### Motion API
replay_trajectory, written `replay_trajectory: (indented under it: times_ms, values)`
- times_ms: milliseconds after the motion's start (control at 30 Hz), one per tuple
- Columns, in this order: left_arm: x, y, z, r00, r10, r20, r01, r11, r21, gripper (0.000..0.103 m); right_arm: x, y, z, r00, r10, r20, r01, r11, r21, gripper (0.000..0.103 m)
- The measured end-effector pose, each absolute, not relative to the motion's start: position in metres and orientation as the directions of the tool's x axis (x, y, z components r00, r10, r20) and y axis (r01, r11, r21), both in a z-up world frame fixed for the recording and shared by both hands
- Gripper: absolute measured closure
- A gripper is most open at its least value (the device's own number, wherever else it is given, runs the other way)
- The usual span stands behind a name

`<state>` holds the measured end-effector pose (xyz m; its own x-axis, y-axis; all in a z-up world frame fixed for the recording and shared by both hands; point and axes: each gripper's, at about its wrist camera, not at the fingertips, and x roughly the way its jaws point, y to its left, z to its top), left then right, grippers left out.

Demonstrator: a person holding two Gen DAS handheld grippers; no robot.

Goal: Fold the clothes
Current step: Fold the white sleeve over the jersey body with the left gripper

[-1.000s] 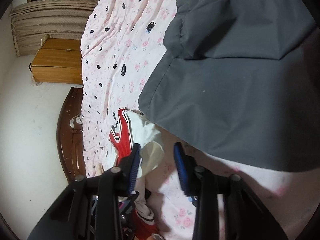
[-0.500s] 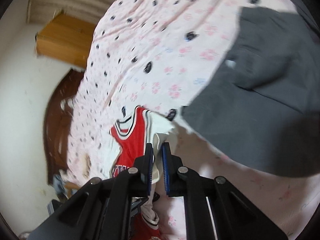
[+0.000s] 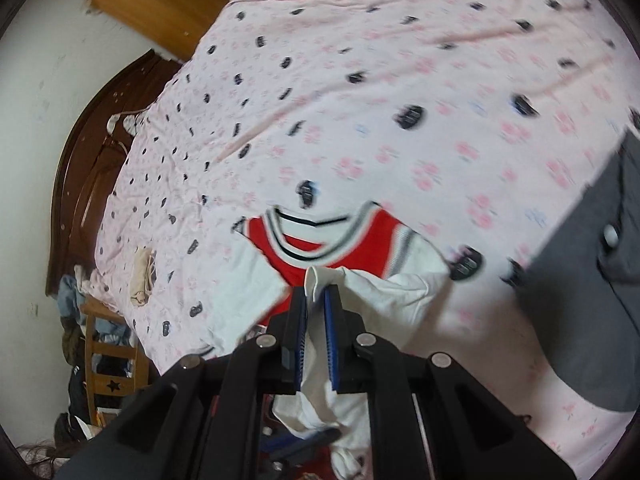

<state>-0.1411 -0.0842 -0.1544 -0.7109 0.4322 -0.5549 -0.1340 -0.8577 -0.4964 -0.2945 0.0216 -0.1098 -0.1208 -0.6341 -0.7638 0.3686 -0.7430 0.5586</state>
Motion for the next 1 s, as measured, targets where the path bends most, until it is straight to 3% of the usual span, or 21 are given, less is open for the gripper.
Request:
replay_trajectory:
  times_ms: [300, 567, 833, 933, 1000]
  values:
    - [-0.140, -0.116, -0.181, -0.678, 0.467, -0.568, 0.020, -0.760, -0.650, 0.097, -0.283, -0.061, -0.137, -0.024, -0.510, -0.860, 0.461, -0.769, 0.443, 0.093]
    - [-0.131, -0.127, -0.193, -0.650, 0.473, -0.594, 0.067, -0.743, -0.665, 0.096, -0.282, -0.098, -0.183, 0.032, -0.379, -0.925, 0.494, -0.799, 0.344, 0.093]
    - [-0.120, -0.127, -0.195, -0.607, 0.509, -0.611, 0.049, -0.743, -0.667, 0.093, -0.279, -0.105, -0.188, 0.000, -0.308, -0.952, 0.524, -0.811, 0.262, 0.091]
    - [-0.113, -0.123, -0.196, -0.586, 0.525, -0.617, 0.031, -0.746, -0.665, 0.093, -0.278, -0.104, -0.177, -0.031, -0.288, -0.957, 0.540, -0.810, 0.226, 0.084]
    - [-0.108, -0.121, -0.195, -0.577, 0.529, -0.623, 0.025, -0.750, -0.661, 0.093, -0.279, -0.100, -0.162, -0.054, -0.301, -0.952, 0.547, -0.807, 0.224, 0.070]
